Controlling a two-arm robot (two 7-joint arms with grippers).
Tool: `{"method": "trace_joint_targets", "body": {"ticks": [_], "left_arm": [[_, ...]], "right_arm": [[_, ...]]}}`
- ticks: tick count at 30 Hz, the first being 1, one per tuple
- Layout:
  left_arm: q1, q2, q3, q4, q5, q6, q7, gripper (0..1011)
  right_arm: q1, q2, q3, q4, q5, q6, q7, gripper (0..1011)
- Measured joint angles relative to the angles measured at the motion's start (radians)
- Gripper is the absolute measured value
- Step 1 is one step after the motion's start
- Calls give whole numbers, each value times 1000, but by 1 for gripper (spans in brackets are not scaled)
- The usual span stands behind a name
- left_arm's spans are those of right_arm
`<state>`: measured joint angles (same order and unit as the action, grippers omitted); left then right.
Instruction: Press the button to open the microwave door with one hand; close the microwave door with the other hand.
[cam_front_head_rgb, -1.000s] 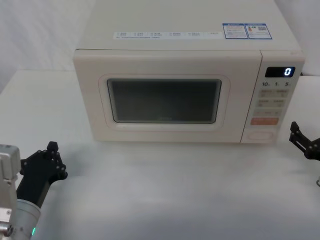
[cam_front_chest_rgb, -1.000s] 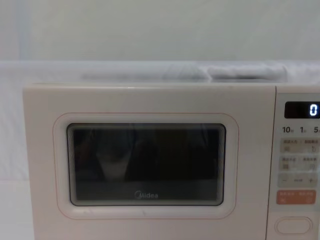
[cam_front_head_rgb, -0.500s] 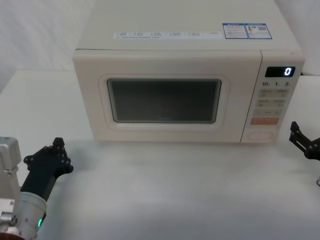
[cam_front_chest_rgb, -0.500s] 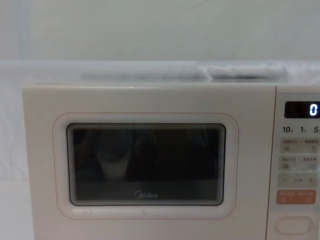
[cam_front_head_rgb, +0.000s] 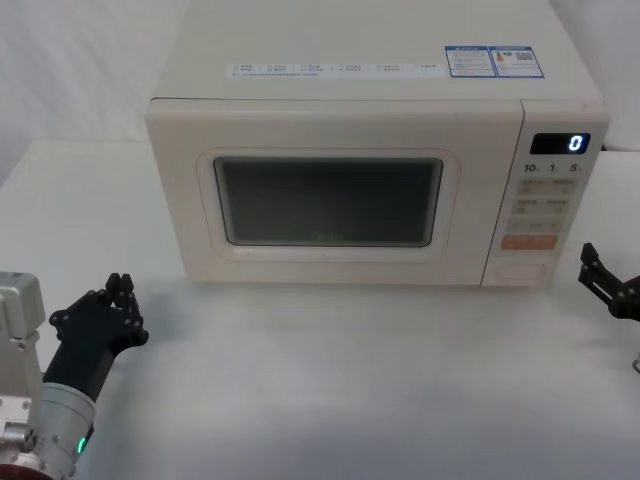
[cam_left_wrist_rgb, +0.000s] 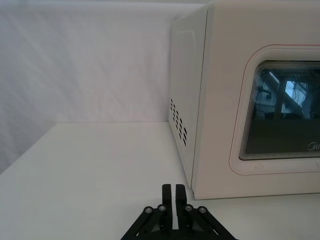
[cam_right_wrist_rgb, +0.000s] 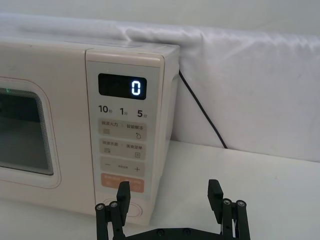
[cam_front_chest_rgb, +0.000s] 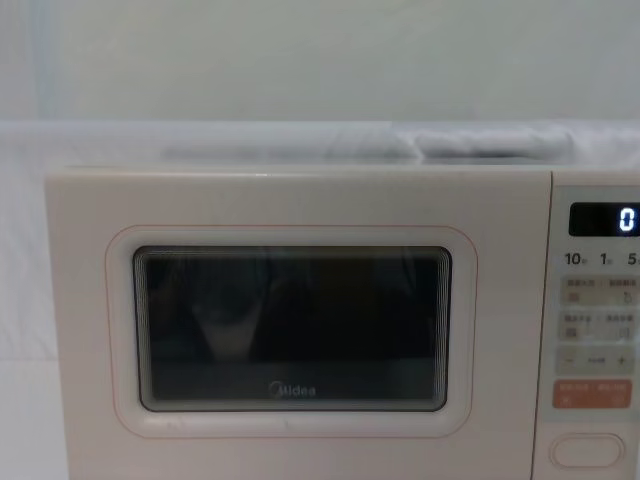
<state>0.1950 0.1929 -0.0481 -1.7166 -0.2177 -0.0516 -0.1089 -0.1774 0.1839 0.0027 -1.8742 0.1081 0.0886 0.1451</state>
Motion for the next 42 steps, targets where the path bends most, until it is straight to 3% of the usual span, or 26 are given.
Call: {"method": "trace_joint_targets", "body": {"ticks": [29, 32, 42], "left_arm": [[2, 2, 0, -2, -2, -2, 1, 941], [2, 2, 0, -2, -2, -2, 1, 1001], [2, 2, 0, -2, -2, -2, 1, 1001]], "right_arm": [[0, 0, 0, 0, 0, 0, 0, 1002], [0, 0, 0, 0, 0, 0, 0, 1002], [0, 0, 0, 0, 0, 0, 0, 1002]]}}
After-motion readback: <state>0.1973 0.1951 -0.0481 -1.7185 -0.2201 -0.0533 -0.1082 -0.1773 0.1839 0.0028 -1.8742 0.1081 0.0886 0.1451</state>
